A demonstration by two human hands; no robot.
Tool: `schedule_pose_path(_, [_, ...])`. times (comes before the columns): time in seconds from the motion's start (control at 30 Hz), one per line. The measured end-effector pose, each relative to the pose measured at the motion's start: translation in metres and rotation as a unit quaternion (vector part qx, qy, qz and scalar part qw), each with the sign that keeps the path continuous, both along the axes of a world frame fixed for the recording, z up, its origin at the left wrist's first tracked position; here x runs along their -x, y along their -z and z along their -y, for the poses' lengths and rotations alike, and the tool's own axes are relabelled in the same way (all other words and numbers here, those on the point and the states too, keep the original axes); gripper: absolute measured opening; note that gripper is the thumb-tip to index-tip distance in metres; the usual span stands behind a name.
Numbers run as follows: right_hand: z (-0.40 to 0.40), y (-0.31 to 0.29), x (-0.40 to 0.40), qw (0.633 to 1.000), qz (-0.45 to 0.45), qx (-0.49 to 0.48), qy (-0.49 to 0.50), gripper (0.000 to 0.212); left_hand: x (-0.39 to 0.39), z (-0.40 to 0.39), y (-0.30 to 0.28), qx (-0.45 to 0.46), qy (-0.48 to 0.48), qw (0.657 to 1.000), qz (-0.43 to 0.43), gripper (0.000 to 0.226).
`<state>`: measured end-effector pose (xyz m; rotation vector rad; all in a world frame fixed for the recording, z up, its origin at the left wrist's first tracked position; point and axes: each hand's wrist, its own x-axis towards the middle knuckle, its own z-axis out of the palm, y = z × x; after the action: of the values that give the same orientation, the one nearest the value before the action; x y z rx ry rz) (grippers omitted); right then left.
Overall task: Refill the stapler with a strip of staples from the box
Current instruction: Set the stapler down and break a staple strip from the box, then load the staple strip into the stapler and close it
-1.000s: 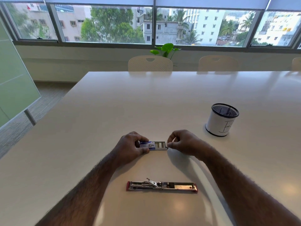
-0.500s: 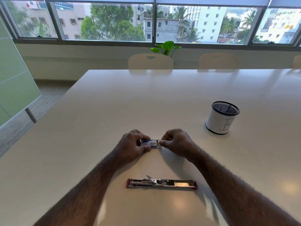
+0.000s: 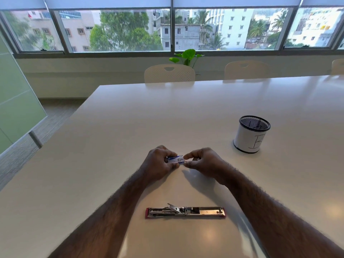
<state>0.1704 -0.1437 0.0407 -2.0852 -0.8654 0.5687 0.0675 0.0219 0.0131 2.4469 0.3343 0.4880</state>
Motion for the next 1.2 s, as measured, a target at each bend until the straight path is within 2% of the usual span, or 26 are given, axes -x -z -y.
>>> schedule_pose_path(0.23, [0.002, 0.003, -0.011, 0.997, -0.068, -0.029, 0.022, 0.041, -0.039, 0.0, 0.0, 0.016, -0.02, 0.999, 0.02, 0.033])
schedule_pose_path(0.33, [-0.002, 0.004, -0.017, 0.995, -0.093, -0.015, 0.045, 0.047, -0.044, -0.003, 0.001, 0.019, -0.019, 0.999, 0.017, 0.043])
schedule_pose_path(0.4, [-0.002, 0.004, -0.021, 0.995, -0.056, 0.021, 0.08, 0.045, -0.041, -0.005, 0.001, 0.037, -0.024, 0.999, 0.019, 0.057])
schedule_pose_path(0.47, [0.001, 0.003, -0.023, 0.994, -0.011, 0.055, 0.095, 0.038, -0.033, -0.005, -0.001, 0.077, -0.052, 0.995, 0.033, 0.061])
schedule_pose_path(0.6, [0.008, 0.002, -0.03, 0.996, -0.016, 0.032, 0.083, 0.017, -0.001, -0.003, 0.003, 0.13, -0.079, 0.988, 0.029, 0.043])
schedule_pose_path(0.73, [0.009, -0.005, -0.033, 0.996, -0.065, 0.011, 0.067, 0.017, 0.043, -0.002, 0.004, 0.231, -0.047, 0.972, -0.012, 0.013])
schedule_pose_path(0.83, [0.008, -0.006, -0.03, 0.993, -0.087, -0.02, 0.072, 0.012, 0.074, -0.006, -0.004, 0.296, 0.01, 0.953, -0.067, 0.022])
schedule_pose_path(0.93, [0.005, -0.008, -0.026, 0.992, -0.082, -0.043, 0.08, 0.013, 0.101, -0.009, -0.011, 0.237, 0.064, 0.962, -0.118, 0.039])
schedule_pose_path(1.03, [0.005, -0.01, -0.024, 0.996, -0.058, -0.026, 0.067, 0.012, 0.117, -0.004, -0.013, 0.168, 0.107, 0.971, -0.133, 0.048])
schedule_pose_path(1.2, [0.006, -0.005, -0.015, 0.99, 0.127, 0.022, 0.052, 0.017, 0.129, 0.007, -0.008, 0.069, 0.105, 0.982, -0.142, 0.058])
